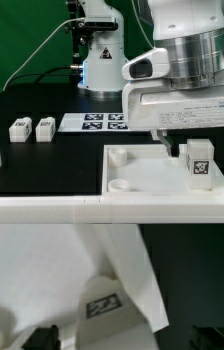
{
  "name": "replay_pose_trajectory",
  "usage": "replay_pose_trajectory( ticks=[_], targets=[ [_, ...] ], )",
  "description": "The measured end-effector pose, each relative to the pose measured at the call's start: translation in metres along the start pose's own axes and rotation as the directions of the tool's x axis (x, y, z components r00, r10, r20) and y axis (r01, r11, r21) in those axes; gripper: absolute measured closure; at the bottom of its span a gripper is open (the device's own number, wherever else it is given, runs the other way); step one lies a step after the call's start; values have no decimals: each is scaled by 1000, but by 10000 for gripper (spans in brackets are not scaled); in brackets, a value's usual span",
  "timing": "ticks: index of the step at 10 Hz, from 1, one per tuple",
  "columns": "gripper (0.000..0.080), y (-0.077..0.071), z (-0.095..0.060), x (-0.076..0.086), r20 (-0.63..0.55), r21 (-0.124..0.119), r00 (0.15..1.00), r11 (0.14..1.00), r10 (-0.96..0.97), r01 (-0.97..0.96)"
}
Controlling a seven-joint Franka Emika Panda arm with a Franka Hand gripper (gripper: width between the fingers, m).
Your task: Assemble one leg
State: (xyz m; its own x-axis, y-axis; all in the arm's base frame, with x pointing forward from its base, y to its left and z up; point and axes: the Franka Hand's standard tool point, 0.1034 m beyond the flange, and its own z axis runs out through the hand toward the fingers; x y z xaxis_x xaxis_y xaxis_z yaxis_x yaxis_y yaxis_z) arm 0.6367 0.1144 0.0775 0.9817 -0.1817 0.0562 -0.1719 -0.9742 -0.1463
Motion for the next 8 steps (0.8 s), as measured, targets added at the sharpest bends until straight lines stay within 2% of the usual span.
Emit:
replay_pose_trajectory(
  ticks=[1,2,3,4,5,6,8],
  targets=[
    [150,1,-1,6,-10,-11,997,997,-76,76],
    [150,1,0,4,-7,-7,999,999,-39,39],
    [259,1,0,4,-7,-6,1000,1000,-23,23],
    [405,1,1,4,-7,-5,1000,1000,22,-22],
    [405,1,1,4,-8,-5,992,992,125,-125],
    [505,3,1,4,-9,-5,977,977,213,-213],
    [505,5,1,4,-10,-6,937,937,350,-350]
  ],
)
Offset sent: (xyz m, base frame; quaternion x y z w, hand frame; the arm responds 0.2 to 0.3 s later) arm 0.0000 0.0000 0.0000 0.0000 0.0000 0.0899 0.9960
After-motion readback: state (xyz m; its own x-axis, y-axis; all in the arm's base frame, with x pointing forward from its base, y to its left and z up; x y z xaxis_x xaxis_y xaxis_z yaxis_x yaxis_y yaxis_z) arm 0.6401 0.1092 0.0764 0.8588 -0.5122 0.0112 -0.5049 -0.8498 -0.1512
